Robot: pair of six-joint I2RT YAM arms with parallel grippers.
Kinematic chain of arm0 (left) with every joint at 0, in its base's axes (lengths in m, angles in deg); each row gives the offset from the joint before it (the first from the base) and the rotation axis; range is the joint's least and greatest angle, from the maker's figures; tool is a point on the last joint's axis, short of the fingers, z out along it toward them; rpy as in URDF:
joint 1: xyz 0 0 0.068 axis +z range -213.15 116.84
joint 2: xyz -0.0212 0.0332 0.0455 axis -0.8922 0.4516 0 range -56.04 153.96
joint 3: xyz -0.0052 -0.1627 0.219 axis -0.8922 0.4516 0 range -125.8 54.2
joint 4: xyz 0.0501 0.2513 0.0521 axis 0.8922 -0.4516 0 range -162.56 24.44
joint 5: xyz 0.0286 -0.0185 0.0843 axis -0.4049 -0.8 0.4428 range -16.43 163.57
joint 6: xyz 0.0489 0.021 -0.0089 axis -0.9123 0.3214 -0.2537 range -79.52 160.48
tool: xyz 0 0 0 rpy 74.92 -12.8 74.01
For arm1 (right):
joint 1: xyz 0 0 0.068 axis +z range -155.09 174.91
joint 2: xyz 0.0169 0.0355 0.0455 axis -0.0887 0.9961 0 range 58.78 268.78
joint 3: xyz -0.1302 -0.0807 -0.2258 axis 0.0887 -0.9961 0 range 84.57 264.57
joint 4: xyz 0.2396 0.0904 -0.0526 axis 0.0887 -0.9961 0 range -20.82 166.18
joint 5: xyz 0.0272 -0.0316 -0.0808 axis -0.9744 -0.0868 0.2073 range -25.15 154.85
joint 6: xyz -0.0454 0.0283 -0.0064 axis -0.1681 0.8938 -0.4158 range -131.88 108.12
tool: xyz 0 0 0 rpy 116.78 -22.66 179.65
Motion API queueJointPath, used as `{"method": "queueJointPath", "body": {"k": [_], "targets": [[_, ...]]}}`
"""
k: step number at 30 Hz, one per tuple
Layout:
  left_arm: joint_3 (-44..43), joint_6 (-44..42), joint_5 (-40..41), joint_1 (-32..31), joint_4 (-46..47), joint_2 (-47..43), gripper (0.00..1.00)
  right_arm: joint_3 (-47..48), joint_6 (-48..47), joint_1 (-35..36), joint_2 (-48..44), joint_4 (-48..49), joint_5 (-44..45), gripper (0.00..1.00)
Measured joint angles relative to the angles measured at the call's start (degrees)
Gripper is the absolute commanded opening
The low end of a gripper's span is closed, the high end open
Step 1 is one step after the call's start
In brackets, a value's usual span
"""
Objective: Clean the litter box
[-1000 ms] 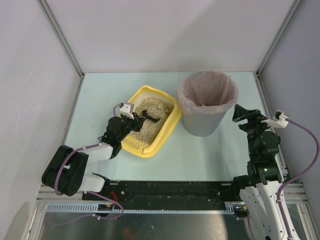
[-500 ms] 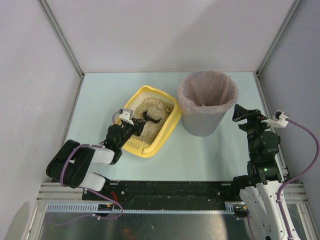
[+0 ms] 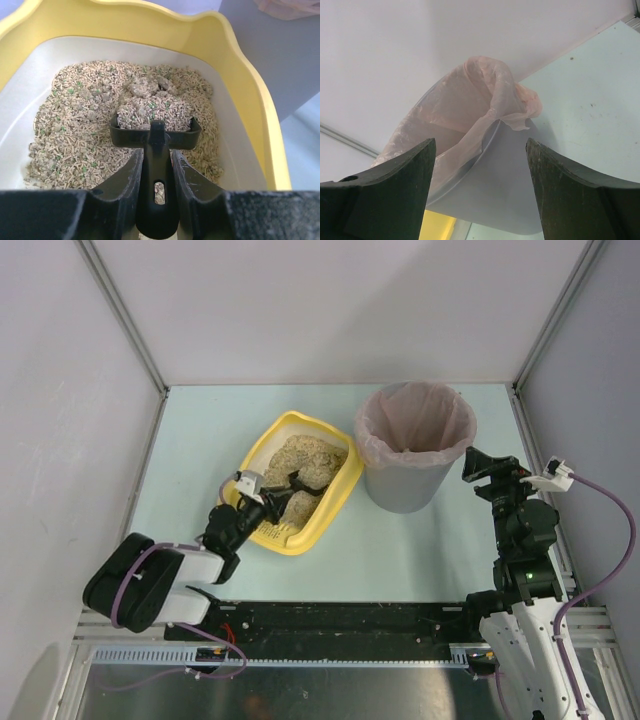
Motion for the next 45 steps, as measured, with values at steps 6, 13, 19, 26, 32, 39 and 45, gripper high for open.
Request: {"method": "queueJointPath", "body": {"k": [6,13,19,26,32,39,45], "targets": [[1.84,-0.2,-0.59,-0.39,2.73,-0.37,0.0,0.0,0.0,0.11,0.0,0.02,-0.04,0.77],[5.62,-1.81,-0.59,-0.59,3.3,-6.47,0.0,0.0,-0.02,0.13,-0.17,0.04,-0.04,0.77],[5.73,-2.78,0.07,-0.7,3.67,-12.68,0.0,0.0,0.0,0.39,-0.22,0.35,-0.15,0.77],[5.73,-3.58,1.36,0.09,3.65,-19.3,0.0,0.0,-0.02,0.48,-0.59,0.42,-0.15,0.77],[5.73,-4.26,2.49,1.51,1.14,-29.99,0.0,0.0,0.0,0.48,-1.03,0.42,-0.13,0.77],[5.73,-5.18,3.3,2.43,-2.29,-38.82,0.0,0.0,-0.02,0.48,-1.03,0.42,-0.13,0.77],[5.73,-5.25,3.89,2.62,-5.57,-42.82,0.0,0.0,-0.04,0.48,-1.03,0.42,-0.04,0.77]]}}
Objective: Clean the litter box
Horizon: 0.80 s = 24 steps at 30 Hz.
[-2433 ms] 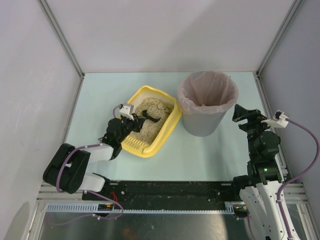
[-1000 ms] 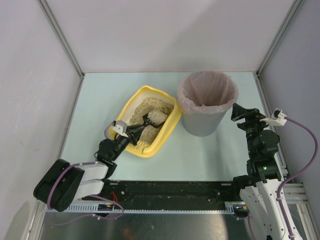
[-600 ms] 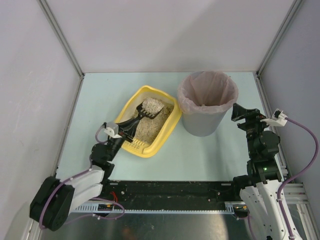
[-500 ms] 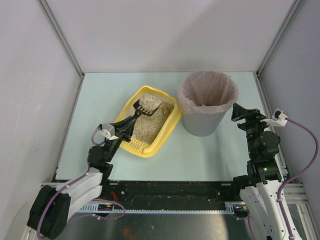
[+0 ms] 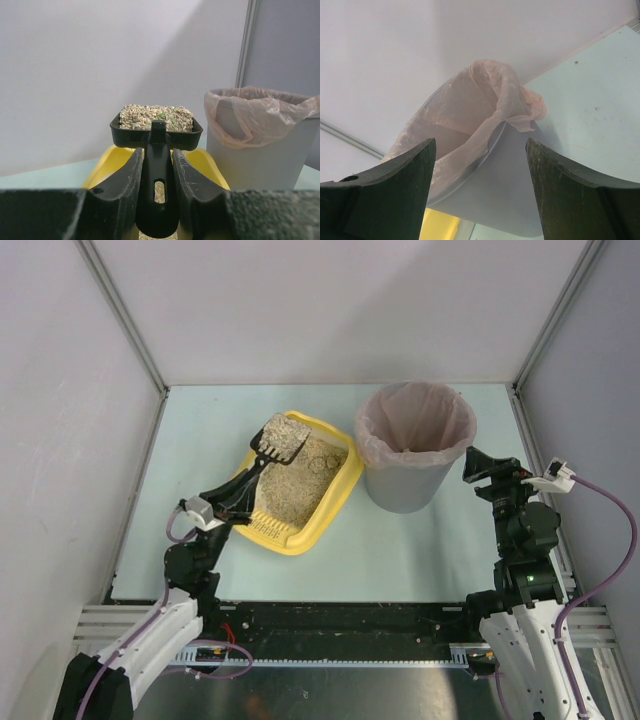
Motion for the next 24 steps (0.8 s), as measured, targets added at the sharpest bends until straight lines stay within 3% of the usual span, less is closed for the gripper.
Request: {"method": "queueJointPath", "body": {"k": [24], "targets": [[0.0,-0.72,-2.43,2.47,-7.67,-5.27,0.0,0.0,0.0,0.26,1.22,0.26,0.04,0.77]]}}
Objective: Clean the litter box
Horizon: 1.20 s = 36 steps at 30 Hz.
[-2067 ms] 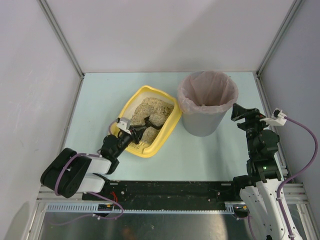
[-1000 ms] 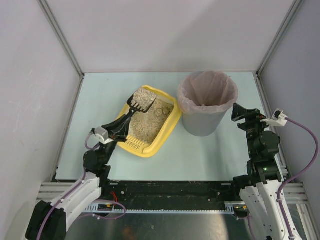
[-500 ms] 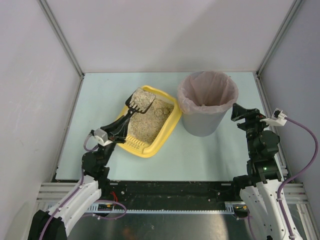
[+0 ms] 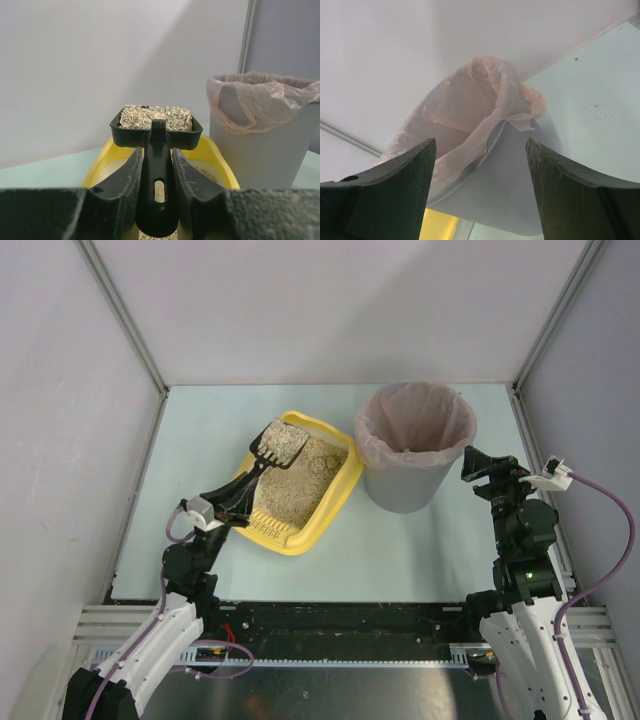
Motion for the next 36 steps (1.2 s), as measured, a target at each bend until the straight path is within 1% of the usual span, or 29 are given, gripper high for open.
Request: {"method": "queueJointPath", "body": {"k": [6,20,24,29,33,36], "targets": [[0.0,0.94,-1.84,0.81,-0.13,0.0,0.0,0.0,0.0,0.07,-0.02,0.17,0.0,0.77],[0.0,4.94,-3.85,3.28,-2.03,-4.59,0.0,0.0,-0.04,0.07,-0.81,0.15,0.28,0.77],[0.0,5.46,-6.67,4.17,-2.08,-3.3,0.0,0.0,-0.04,0.07,-0.81,0.13,0.33,0.77],[0.0,6.69,-7.3,5.09,-3.21,-3.21,0.0,0.0,-0.22,0.07,-0.85,0.13,0.48,0.77],[0.0,7.93,-7.5,6.84,-4.22,-6.78,0.0,0.0,-0.44,0.07,-0.96,0.11,0.87,0.77],[-0.02,7.96,-8.48,7.39,-3.06,-6.27,0.0,0.0,-0.46,0.07,-0.94,0.13,1.01,0.77]]}}
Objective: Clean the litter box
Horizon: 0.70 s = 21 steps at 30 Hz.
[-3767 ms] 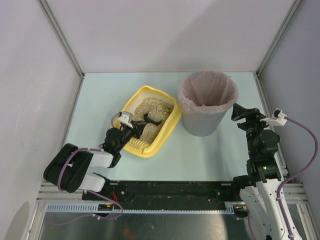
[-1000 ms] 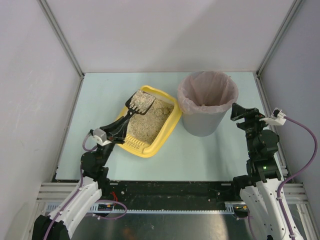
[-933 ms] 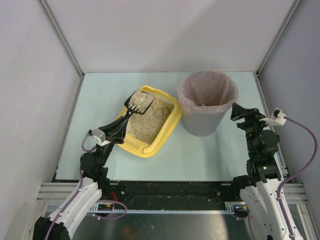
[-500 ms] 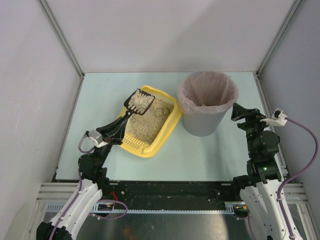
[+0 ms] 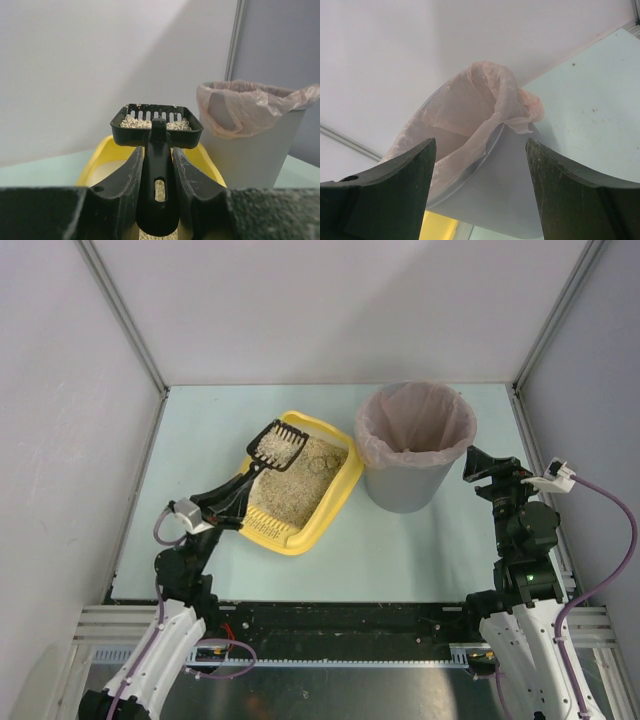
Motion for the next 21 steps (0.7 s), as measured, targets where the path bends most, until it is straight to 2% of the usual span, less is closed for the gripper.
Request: {"method": "queueJointPath", "body": {"k": [5,21], "targets": [[0.0,0.13,-1.51,0.28,-1.79,1.9,0.0,0.0,0.0,0.02,0.09,0.0,0.09,0.77],[0.0,2.51,-2.25,2.05,-3.26,-2.03,0.0,0.0,0.02,0.02,0.7,0.0,0.11,0.77]]}}
